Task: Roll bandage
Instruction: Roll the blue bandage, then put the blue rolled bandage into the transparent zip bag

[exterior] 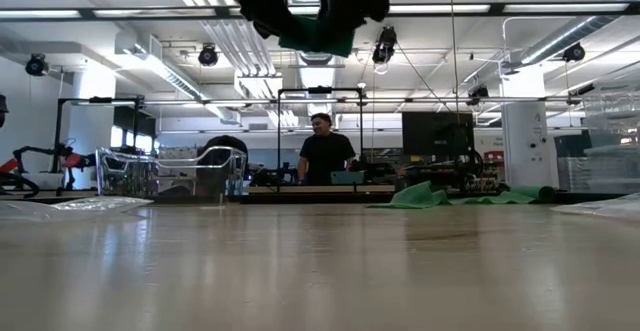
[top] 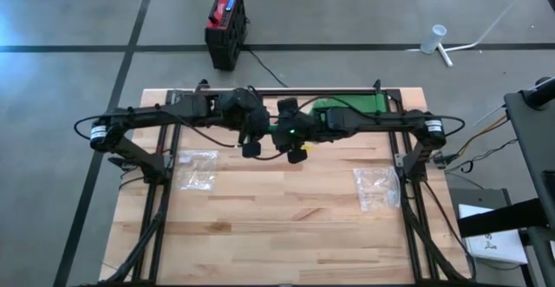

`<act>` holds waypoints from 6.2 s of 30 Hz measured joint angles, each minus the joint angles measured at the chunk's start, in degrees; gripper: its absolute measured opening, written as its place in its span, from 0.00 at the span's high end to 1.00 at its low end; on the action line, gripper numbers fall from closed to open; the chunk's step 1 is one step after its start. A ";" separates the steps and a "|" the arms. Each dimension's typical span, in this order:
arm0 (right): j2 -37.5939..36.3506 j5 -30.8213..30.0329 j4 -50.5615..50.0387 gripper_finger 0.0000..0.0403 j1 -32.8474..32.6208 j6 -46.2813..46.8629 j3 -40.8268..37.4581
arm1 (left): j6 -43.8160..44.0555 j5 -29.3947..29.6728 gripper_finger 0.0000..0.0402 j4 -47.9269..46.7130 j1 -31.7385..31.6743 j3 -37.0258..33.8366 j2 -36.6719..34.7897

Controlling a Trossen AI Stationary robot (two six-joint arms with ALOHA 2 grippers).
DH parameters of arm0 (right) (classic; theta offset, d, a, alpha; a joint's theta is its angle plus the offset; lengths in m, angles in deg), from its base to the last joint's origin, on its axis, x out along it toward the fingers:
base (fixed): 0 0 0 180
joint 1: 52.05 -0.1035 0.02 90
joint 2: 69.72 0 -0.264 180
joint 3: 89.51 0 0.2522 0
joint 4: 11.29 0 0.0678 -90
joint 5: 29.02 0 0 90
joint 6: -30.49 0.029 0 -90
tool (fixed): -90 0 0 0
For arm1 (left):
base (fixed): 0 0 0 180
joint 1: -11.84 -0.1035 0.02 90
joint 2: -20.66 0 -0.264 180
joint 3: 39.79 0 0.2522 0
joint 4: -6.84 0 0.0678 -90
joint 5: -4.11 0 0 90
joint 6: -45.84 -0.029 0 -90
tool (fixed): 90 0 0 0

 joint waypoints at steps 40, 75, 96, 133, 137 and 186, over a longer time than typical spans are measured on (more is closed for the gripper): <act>-0.09 10.69 -7.28 0.97 6.32 6.57 0.12 | -10.90 9.79 0.42 50.15 5.26 -29.14 -9.55; -0.21 13.92 -7.00 0.85 6.19 5.23 0.07 | -11.95 15.57 0.94 45.10 5.19 -29.20 -6.73; -0.38 11.06 -3.13 0.64 4.87 2.86 0.12 | -8.91 15.22 0.96 35.45 5.05 -24.94 -7.61; -8.75 13.23 24.89 0.96 -2.63 28.21 -26.33 | 36.62 3.13 0.60 -9.97 6.08 -39.69 -20.39; -8.75 8.57 26.35 0.96 -7.35 31.90 -27.42 | 53.65 3.09 0.63 -11.95 5.65 -44.85 -20.37; -21.16 0.51 18.77 0.95 -11.50 28.34 -42.58 | 6.16 8.58 0.57 20.02 1.99 -25.06 14.00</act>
